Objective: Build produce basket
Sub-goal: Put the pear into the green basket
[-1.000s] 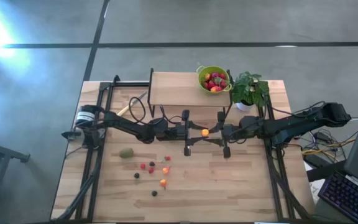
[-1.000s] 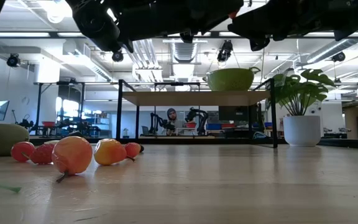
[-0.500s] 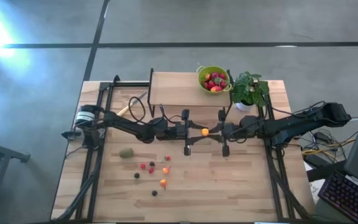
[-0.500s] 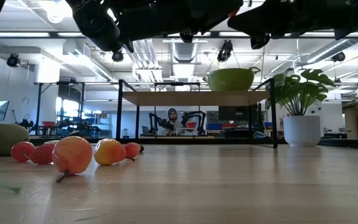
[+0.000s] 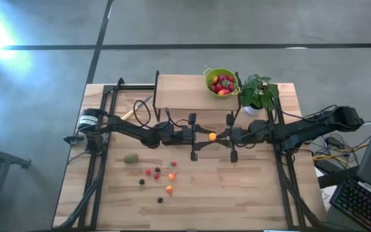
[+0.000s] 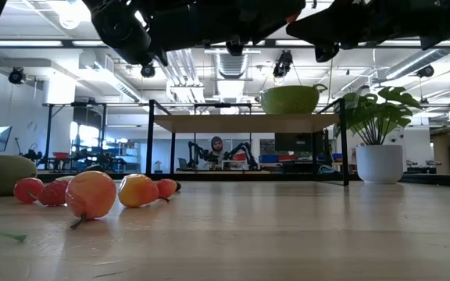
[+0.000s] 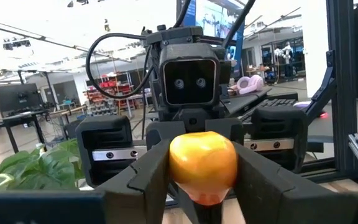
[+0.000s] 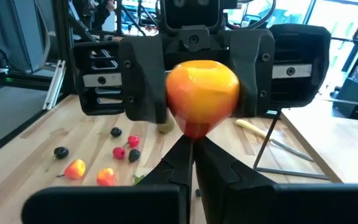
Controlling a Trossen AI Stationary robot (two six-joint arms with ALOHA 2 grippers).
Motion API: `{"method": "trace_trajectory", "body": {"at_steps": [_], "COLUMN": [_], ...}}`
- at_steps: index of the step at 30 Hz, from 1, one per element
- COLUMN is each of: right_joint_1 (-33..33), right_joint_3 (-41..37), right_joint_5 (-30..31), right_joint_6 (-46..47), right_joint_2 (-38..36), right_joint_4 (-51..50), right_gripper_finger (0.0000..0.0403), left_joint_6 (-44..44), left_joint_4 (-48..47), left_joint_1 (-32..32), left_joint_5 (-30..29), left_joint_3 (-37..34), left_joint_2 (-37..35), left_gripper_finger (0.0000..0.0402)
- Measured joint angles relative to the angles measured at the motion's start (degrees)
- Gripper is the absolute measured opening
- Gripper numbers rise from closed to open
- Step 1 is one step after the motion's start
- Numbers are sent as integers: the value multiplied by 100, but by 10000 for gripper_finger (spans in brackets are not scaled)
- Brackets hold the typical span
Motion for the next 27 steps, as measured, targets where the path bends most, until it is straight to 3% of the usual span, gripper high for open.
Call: {"method": "trace_trajectory", "body": {"at_steps": [11, 19, 27], "right_joint_1": [-2, -4, -115], "right_joint_3": [0, 684, 2128], "right_joint_5": [-48, 24, 1159], "right_joint_6": [188, 579, 400], "right_joint_2": [-105, -1060, -1264], "right_joint_4": [-364, -2848, -5231], "right_gripper_finger": [9, 9, 8], "left_joint_6": [7, 121, 50], "left_joint_4": [-301, -455, -494], "left_joint_1": [4, 4, 7], "left_joint_5": [-70, -68, -68], "left_joint_3": [-7, -7, -7], "left_joint_2": [-18, -18, -18], "left_gripper_finger": [309, 319, 318]}}
